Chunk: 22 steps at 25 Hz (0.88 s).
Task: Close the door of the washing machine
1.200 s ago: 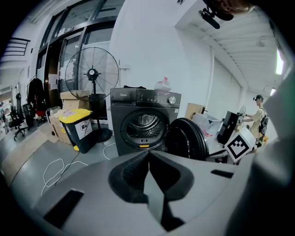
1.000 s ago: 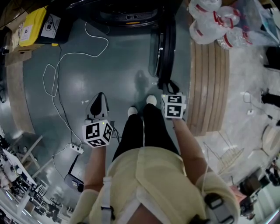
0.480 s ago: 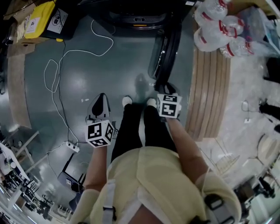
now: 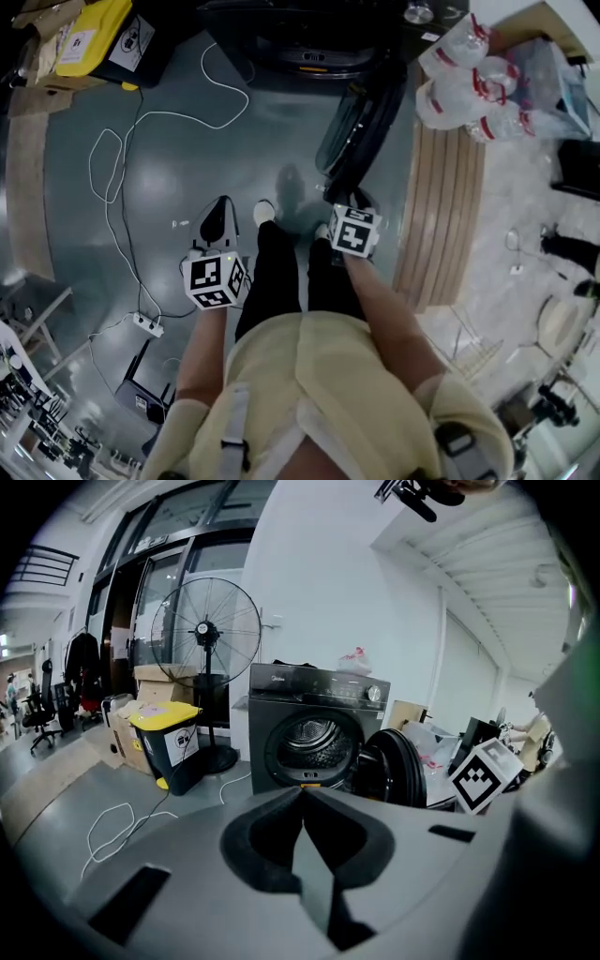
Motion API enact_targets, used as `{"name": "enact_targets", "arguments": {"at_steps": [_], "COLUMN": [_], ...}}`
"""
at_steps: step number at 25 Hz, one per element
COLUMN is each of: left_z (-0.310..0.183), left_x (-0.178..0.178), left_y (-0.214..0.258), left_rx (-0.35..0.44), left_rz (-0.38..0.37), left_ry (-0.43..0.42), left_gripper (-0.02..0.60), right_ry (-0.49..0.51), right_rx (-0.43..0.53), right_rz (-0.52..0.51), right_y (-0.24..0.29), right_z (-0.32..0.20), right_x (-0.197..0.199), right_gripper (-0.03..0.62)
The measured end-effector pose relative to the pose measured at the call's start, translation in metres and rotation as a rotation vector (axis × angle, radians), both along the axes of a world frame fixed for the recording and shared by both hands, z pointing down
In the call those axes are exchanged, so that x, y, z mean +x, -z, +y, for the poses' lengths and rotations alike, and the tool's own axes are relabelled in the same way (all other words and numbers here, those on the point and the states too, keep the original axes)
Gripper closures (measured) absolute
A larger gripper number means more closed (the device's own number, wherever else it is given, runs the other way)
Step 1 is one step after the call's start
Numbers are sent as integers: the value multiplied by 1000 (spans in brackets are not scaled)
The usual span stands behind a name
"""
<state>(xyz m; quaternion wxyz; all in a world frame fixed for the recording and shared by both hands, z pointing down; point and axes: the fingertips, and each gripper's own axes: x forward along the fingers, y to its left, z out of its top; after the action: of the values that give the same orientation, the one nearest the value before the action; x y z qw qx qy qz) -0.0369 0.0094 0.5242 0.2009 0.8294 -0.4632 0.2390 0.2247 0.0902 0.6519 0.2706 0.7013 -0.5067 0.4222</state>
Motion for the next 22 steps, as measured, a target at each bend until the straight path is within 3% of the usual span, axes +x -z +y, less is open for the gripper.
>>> {"name": "enact_targets", "arguments": {"at_steps": [6, 22], "left_z": [-30, -89], "left_x": [-42, -121], "left_y": [-1, -16], "left_rx": [-10, -42], "left_rz": [3, 38], "left_ry": [-9, 69], "left_gripper": [575, 575], "right_ry": [-55, -224], "right_rx": [-13, -50], "right_rz": [2, 13], "right_y": [-1, -6], "right_z": [-31, -105], "right_x": [-31, -79], "right_gripper": [516, 508]}}
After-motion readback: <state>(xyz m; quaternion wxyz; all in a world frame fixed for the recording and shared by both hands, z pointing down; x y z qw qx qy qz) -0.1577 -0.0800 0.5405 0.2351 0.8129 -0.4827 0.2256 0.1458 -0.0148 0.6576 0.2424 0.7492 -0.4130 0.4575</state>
